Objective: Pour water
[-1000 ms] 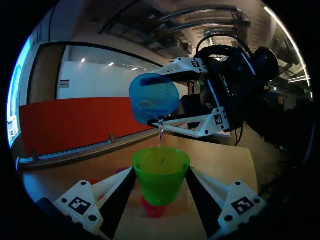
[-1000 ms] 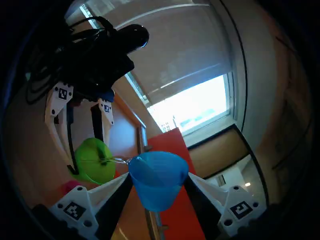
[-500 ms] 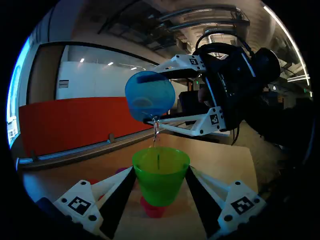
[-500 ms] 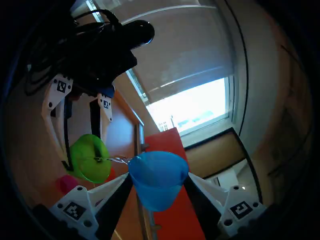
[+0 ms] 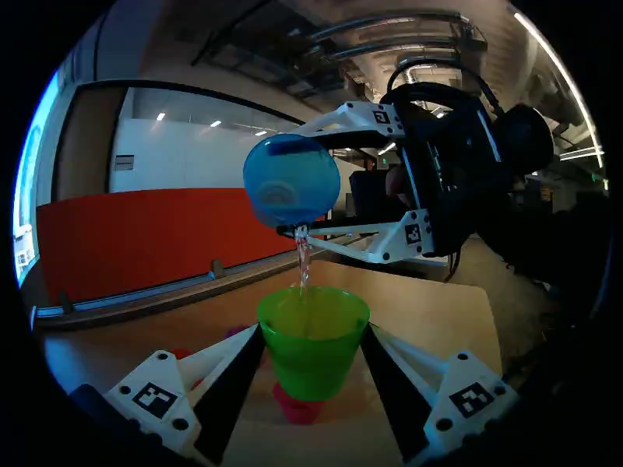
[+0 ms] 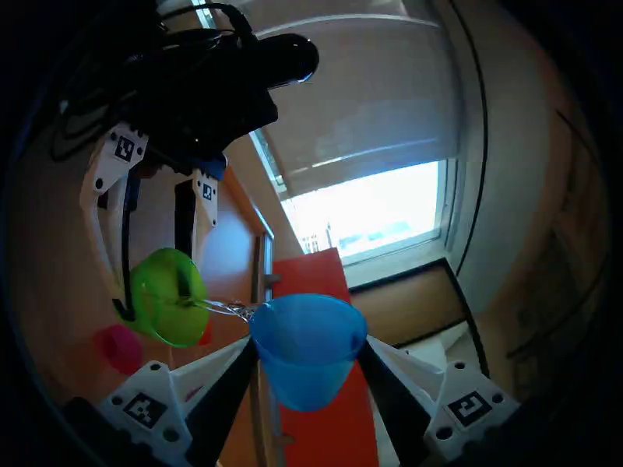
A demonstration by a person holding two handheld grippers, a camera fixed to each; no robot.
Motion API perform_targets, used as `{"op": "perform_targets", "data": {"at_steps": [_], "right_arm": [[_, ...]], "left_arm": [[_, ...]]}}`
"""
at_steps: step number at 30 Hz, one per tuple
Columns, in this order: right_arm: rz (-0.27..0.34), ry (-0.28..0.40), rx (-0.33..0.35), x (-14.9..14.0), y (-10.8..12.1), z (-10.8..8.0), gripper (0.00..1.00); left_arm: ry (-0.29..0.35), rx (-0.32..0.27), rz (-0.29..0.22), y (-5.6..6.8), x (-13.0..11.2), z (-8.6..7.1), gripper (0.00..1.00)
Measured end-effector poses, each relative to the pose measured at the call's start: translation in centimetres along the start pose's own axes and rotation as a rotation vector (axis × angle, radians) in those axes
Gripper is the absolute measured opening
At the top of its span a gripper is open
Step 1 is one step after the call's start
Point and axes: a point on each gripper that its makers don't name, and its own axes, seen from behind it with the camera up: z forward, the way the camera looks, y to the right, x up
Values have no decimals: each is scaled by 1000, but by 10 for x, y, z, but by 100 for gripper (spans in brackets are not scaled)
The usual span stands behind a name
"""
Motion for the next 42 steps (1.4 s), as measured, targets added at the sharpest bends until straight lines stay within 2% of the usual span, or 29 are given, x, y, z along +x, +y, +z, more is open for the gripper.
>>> {"op": "perform_targets", "data": {"at_steps": [42], "right_arm": [[-207, -2, -66, 5, 19, 0, 89]], "left_arm": [[6, 0, 4, 2, 4, 3, 84]]}}
